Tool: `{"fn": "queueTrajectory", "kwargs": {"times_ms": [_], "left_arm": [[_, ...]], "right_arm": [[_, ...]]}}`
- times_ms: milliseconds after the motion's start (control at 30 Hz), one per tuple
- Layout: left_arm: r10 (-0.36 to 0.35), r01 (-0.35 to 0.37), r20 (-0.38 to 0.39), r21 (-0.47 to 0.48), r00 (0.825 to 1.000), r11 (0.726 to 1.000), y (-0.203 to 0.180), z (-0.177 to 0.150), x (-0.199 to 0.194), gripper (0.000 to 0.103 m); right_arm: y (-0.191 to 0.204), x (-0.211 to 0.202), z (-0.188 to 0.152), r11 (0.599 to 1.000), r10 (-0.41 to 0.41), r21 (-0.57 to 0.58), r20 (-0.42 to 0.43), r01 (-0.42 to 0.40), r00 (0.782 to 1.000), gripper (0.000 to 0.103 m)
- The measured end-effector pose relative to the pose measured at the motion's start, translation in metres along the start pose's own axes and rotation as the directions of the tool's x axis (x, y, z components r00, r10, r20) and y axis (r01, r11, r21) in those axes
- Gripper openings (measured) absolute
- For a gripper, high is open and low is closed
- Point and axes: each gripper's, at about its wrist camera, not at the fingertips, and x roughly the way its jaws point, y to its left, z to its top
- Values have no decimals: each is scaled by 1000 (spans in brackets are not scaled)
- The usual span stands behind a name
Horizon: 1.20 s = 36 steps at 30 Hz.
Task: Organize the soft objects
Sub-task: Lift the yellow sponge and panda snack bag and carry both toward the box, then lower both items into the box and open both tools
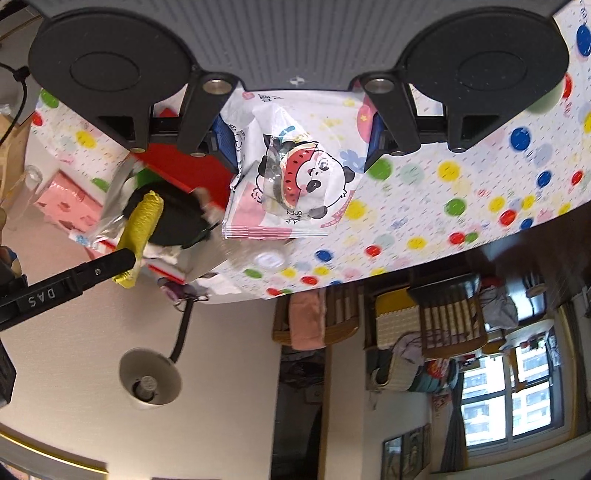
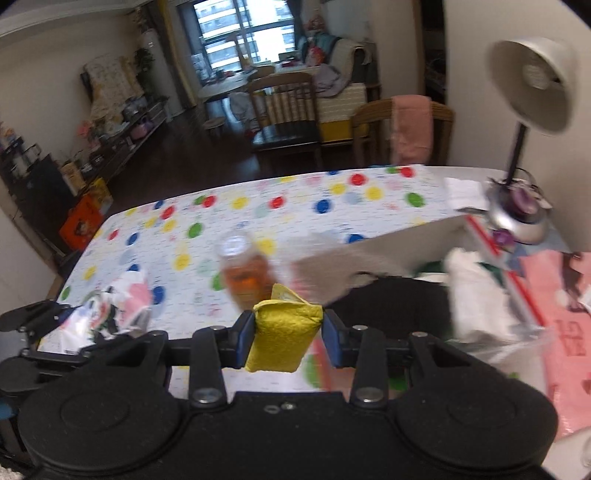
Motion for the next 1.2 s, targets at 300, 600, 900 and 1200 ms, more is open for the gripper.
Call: {"fn": "queueTrajectory", "kwargs": {"times_ms": [300, 600, 900, 1200], "left_arm": [[-82, 84, -33, 50, 996, 995, -63, 40, 39, 65], [-111, 119, -106, 72, 988, 990, -110, 77, 103, 65], [-46, 62, -166, 91, 985, 994, -129, 106, 179, 65], [-23, 44, -255, 79, 967, 996, -134, 105, 233, 65]], "right_arm": [[-89, -20, 8, 992, -119, 43, 44, 117, 992, 38], [-146, -8, 0, 988, -139, 68, 2, 139, 990, 38], [-148, 12, -9, 998, -65, 20, -48, 66, 997, 38], [-145, 43, -19, 999, -37, -18, -125, 35, 991, 38]]}}
